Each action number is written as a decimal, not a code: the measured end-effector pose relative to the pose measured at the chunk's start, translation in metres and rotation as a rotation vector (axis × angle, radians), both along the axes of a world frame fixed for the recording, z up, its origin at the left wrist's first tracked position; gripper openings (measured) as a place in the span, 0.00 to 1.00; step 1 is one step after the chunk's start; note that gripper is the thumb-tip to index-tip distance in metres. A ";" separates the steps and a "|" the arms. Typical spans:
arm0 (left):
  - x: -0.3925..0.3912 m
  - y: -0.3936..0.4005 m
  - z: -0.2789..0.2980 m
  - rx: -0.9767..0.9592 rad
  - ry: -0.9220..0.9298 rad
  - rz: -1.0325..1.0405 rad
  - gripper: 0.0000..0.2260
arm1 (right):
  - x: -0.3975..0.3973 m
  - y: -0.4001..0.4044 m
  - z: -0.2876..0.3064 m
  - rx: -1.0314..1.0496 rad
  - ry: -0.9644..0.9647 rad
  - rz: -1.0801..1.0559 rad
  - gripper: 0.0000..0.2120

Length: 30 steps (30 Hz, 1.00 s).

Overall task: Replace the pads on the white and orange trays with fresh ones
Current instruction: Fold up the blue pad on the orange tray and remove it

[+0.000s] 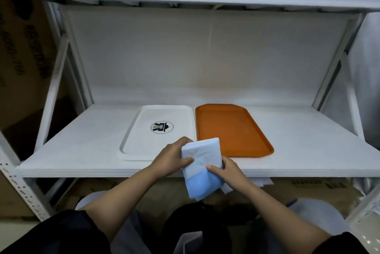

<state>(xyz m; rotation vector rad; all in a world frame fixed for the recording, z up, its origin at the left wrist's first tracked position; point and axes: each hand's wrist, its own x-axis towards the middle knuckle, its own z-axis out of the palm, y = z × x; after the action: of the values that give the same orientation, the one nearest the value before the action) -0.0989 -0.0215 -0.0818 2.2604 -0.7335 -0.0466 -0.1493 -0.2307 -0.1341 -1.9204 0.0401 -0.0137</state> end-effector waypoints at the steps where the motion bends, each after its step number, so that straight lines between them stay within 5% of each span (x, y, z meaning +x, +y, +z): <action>1: -0.002 0.002 -0.007 0.020 0.002 0.002 0.12 | -0.003 0.000 -0.008 -0.016 0.021 0.005 0.16; 9: -0.018 0.004 -0.066 0.199 -0.026 0.005 0.10 | -0.017 0.008 -0.066 -0.179 0.122 0.042 0.24; 15: -0.027 -0.004 -0.114 0.295 0.052 0.077 0.11 | -0.022 0.008 -0.092 -0.261 0.122 0.052 0.14; 20: -0.035 -0.012 -0.149 0.384 0.172 0.151 0.12 | -0.022 0.008 -0.106 -0.416 0.107 0.095 0.25; 30: -0.048 -0.023 -0.201 0.523 0.382 0.070 0.11 | -0.019 0.008 -0.155 -0.634 0.216 0.299 0.11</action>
<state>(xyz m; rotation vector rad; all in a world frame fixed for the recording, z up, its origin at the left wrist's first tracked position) -0.1472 -0.0442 -0.2825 2.6498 -0.4694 -0.6873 -0.1682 -0.2226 -0.2895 -2.5348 -0.1209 0.4277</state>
